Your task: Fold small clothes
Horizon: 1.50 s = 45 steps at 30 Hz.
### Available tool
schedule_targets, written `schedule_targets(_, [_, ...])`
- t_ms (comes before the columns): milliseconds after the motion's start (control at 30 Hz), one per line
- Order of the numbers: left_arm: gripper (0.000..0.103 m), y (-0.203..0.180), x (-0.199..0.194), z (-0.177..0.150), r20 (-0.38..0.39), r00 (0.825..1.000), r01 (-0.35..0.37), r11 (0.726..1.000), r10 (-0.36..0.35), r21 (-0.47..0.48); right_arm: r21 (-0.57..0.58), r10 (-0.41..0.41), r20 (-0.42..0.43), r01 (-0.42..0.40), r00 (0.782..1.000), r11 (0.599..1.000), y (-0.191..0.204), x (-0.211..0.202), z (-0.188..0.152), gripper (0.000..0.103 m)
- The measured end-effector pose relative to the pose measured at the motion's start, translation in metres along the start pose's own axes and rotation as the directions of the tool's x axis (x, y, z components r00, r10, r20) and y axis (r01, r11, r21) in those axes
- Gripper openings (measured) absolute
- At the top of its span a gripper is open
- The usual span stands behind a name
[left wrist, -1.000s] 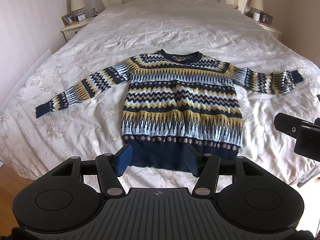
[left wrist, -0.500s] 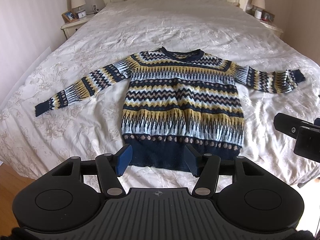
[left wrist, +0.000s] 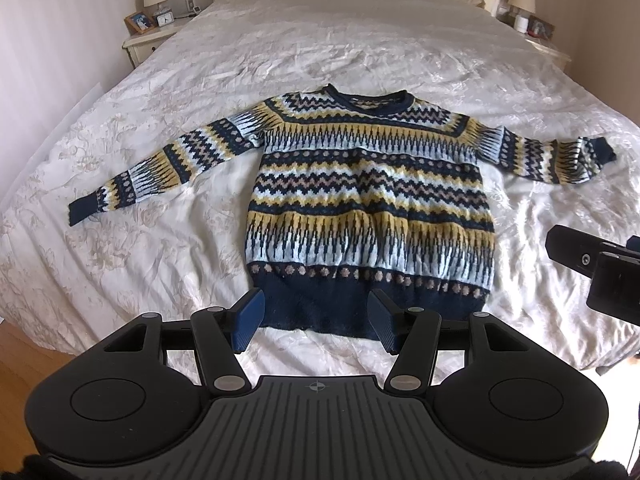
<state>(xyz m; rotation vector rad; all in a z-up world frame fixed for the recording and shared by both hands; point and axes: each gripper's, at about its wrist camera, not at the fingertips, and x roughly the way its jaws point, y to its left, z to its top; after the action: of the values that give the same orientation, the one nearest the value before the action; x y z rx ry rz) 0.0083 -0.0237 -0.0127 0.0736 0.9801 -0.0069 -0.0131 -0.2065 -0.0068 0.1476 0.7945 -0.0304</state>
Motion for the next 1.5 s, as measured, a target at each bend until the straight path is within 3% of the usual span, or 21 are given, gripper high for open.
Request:
schedule_targets(267, [0.056,0.005,0.008,0.011,-0.031,0.999,0.010,1.000,-0.010,-0.008,0.010,0.009,-0.042,-0.009,0.999,1.000,0.005,0.010,0.004,0.102])
schedule_targets(733, [0.056,0.021,0.059,0.066,-0.094,0.994,0.056,0.998,-0.056,-0.005,-0.073,0.029,-0.107,-0.037,0.994,0.997,0.023,0.065,0.053,0.102])
schedule_targets(1000, [0.056,0.028,0.096,0.098,-0.132,0.988,0.076,0.997,-0.077,-0.010,-0.037,-0.046,-0.099,0.042,0.994,0.998,0.022,0.102,0.087,0.102])
schedule_targets(1233, [0.055,0.016,0.128,0.118,-0.152,0.985,0.096,0.993,-0.084,0.074,-0.004,-0.132,-0.095,0.132,0.987,0.991,0.014,0.121,0.094,0.100])
schedule_targets(1500, [0.055,-0.005,0.147,0.132,-0.188,0.981,0.069,0.995,-0.054,0.073,0.114,-0.131,-0.184,0.153,0.974,0.982,-0.049,0.153,0.094,0.070])
